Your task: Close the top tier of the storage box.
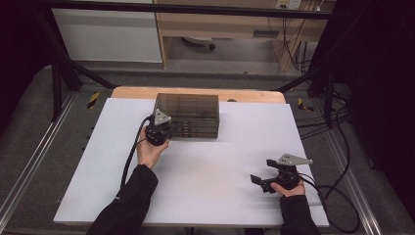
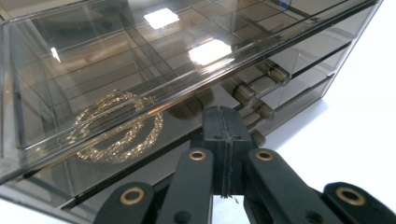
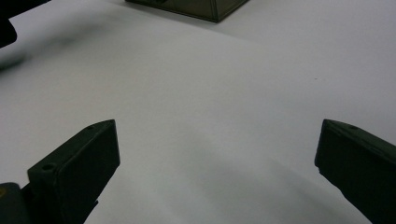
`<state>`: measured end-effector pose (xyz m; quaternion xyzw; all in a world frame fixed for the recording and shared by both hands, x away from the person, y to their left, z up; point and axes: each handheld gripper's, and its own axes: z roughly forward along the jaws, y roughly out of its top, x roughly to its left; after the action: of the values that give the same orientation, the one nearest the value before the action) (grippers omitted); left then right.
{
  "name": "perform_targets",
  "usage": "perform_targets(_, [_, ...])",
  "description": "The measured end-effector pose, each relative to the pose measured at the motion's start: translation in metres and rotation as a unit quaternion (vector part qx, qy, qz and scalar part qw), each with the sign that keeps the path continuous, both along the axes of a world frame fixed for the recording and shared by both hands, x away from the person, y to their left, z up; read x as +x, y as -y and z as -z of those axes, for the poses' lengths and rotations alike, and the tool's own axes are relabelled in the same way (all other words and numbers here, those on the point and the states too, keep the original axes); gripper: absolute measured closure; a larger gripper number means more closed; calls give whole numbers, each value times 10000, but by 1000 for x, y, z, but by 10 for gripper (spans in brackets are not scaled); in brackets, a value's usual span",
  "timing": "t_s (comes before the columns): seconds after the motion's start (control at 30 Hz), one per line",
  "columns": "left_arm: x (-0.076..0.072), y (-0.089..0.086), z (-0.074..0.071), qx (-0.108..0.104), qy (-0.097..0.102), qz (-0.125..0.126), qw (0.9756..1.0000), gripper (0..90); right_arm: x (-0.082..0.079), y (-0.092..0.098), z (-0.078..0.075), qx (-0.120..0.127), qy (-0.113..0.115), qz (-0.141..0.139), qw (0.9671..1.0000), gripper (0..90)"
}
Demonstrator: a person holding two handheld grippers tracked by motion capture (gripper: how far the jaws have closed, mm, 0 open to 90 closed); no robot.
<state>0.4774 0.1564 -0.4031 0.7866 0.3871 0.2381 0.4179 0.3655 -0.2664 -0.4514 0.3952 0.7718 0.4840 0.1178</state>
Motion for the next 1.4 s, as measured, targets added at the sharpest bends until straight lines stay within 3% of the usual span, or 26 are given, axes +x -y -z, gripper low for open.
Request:
perform_targets(0.27, [-17,-5,-4,39,-113,273,9996,894,0,0,0,2,12,1,10000,6])
perform_targets(0.43, [-32,-12,-3,50,-154,383,9991,825,0,0,0,-13,0,3,10000,5])
perform_targets(0.6, [-45,-21,2,-10,-270,367,9990,694,0,0,1,-33,-6,-2,10000,5])
perform_targets(0.9, [-61,-34,14,73,-352,298,9989,405,1,0,1,-43,-20,7,10000,5])
perform_targets(1.1, [-68,-42,21,3,-383,322,9987,272,1,0,1,-44,-18,9,10000,5])
perform_targets(1.4, [-81,-58,28,37,-238,327,9992,122,1,0,1,-45,-21,7,10000,6])
